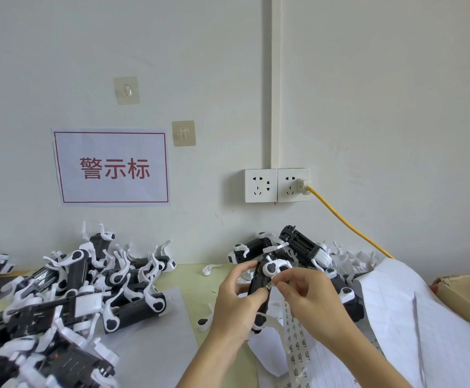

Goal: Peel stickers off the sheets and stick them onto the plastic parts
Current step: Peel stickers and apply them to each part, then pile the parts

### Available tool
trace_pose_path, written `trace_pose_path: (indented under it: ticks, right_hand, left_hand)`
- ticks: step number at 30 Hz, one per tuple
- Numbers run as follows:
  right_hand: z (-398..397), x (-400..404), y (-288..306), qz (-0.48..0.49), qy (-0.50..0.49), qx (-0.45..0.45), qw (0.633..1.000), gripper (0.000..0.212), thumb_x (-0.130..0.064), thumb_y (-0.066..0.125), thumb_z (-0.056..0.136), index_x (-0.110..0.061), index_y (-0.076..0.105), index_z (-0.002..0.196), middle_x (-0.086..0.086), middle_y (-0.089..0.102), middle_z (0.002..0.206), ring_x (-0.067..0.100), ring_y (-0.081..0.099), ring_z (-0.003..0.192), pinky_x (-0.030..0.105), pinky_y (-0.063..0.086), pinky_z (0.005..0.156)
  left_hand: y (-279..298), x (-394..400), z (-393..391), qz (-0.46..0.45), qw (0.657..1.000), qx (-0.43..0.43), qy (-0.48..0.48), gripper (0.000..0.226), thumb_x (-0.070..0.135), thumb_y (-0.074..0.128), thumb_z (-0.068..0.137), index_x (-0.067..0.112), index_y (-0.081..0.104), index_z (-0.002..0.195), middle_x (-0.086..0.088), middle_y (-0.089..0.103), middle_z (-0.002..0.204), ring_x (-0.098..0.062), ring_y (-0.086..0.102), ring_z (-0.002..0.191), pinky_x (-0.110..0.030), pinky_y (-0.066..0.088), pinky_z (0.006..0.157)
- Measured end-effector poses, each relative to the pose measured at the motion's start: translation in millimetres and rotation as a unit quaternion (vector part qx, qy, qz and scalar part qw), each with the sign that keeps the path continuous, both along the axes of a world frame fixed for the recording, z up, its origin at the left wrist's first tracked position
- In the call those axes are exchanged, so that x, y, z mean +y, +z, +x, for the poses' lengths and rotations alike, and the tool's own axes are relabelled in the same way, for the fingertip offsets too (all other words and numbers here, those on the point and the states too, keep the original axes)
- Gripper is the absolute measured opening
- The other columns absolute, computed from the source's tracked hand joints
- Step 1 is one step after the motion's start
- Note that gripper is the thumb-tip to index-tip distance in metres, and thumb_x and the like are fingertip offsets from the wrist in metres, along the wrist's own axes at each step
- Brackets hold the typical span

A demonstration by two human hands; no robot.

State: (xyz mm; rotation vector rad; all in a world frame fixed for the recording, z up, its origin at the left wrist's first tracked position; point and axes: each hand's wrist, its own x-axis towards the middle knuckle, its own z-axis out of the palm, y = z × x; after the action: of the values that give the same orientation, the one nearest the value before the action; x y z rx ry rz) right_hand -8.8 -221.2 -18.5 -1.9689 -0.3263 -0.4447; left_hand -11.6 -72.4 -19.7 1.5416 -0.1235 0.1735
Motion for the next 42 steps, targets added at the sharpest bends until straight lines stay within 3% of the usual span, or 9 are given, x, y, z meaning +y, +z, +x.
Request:
trace_pose_path:
  ticks: [11, 21, 24, 29, 31, 34, 37, 40, 42]
  right_hand:
    - [0.3, 3.5, -4.0, -0.08, -0.033, -0.072, 0.994, 0.017, -0.016, 0.068, 0.093, -0.03, 0.068, 0.084, -0.006, 0.045, 0.048, 0.007, 0.038, 0.047, 0.019, 0.037, 0.049]
    - [-4.3, 7.3, -3.3, -0.138, -0.067, -0.131, 0.98, 0.018, -0.02, 0.066, 0.093, -0.035, 0.067, 0.084, -0.013, 0.051, 0.051, 0.011, 0.044, 0.049, 0.023, 0.036, 0.049]
    - [-5.8, 9.8, -3.4, -0.142, -0.089, -0.143, 0.975, 0.016, -0.022, 0.069, 0.091, -0.036, 0.067, 0.084, -0.019, 0.055, 0.055, 0.011, 0.049, 0.052, 0.021, 0.038, 0.048]
    - [-5.8, 12.3, -2.8, -0.098, -0.097, -0.156, 0.978, 0.028, -0.022, 0.07, 0.09, -0.044, 0.054, 0.091, -0.008, 0.06, 0.064, 0.015, 0.055, 0.059, 0.032, 0.049, 0.056]
    - [-4.6, 8.1, -1.4, -0.045, -0.092, -0.156, 0.982, 0.03, -0.02, 0.071, 0.089, -0.043, 0.051, 0.093, -0.006, 0.062, 0.065, 0.013, 0.058, 0.06, 0.027, 0.049, 0.057]
    - [-6.2, 3.8, 0.4, -0.021, -0.056, -0.142, 0.988, 0.029, -0.012, 0.069, 0.089, -0.04, 0.065, 0.092, -0.002, 0.061, 0.06, 0.015, 0.056, 0.054, 0.018, 0.044, 0.052]
    - [-11.2, 5.2, 1.9, -0.07, -0.016, -0.14, 0.988, 0.041, -0.002, 0.059, 0.088, -0.035, 0.077, 0.103, -0.014, 0.067, 0.067, 0.013, 0.057, 0.055, 0.016, 0.045, 0.053]
    - [-14.5, 6.3, 2.2, -0.141, -0.005, -0.133, 0.981, 0.047, -0.006, 0.053, 0.086, -0.038, 0.075, 0.112, -0.015, 0.067, 0.072, 0.013, 0.06, 0.062, 0.03, 0.052, 0.06]
    - [-15.2, 6.1, 2.1, -0.184, -0.021, -0.127, 0.974, 0.049, -0.011, 0.052, 0.087, -0.044, 0.071, 0.118, -0.017, 0.065, 0.073, 0.009, 0.059, 0.067, 0.025, 0.05, 0.059]
  left_hand:
    - [1.7, -1.0, -2.3, -0.009, 1.0, -0.004, 0.007, 0.045, 0.009, 0.069, 0.086, 0.054, 0.066, 0.089, -0.011, 0.073, 0.085, -0.021, 0.064, 0.058, -0.029, 0.05, 0.054]
    - [2.1, -3.2, -3.9, -0.02, 1.0, -0.013, 0.02, 0.039, 0.01, 0.069, 0.086, 0.046, 0.067, 0.098, -0.008, 0.07, 0.082, -0.02, 0.059, 0.052, -0.022, 0.037, 0.04]
    - [3.0, -4.4, -4.9, -0.011, 1.0, -0.017, 0.022, 0.038, 0.011, 0.068, 0.085, 0.047, 0.066, 0.098, -0.006, 0.072, 0.082, -0.019, 0.062, 0.052, -0.024, 0.04, 0.042]
    - [2.5, -2.2, -4.8, -0.007, 0.999, -0.022, 0.033, 0.035, 0.012, 0.067, 0.087, 0.043, 0.065, 0.101, -0.011, 0.073, 0.086, -0.02, 0.065, 0.055, -0.028, 0.047, 0.048]
    - [1.5, -0.3, -4.6, -0.013, 0.999, -0.019, 0.041, 0.032, 0.012, 0.067, 0.088, 0.041, 0.064, 0.103, -0.012, 0.073, 0.084, -0.021, 0.065, 0.056, -0.026, 0.048, 0.047]
    - [0.9, 1.7, -4.5, -0.028, 0.998, -0.014, 0.047, 0.032, 0.013, 0.065, 0.088, 0.041, 0.064, 0.104, -0.013, 0.073, 0.081, -0.024, 0.068, 0.061, -0.023, 0.049, 0.048]
    - [1.3, 1.6, -4.9, -0.039, 0.998, -0.011, 0.041, 0.031, 0.015, 0.065, 0.09, 0.043, 0.064, 0.102, -0.011, 0.075, 0.081, -0.029, 0.073, 0.071, -0.024, 0.052, 0.053]
    - [1.3, 2.0, -3.2, -0.051, 0.998, -0.003, 0.038, 0.032, 0.013, 0.064, 0.089, 0.042, 0.065, 0.103, -0.011, 0.076, 0.082, -0.031, 0.074, 0.078, -0.029, 0.056, 0.062]
    - [1.0, 2.5, -2.4, -0.053, 0.998, 0.0, 0.036, 0.033, 0.012, 0.064, 0.089, 0.043, 0.066, 0.101, -0.012, 0.076, 0.083, -0.031, 0.074, 0.079, -0.035, 0.057, 0.068]
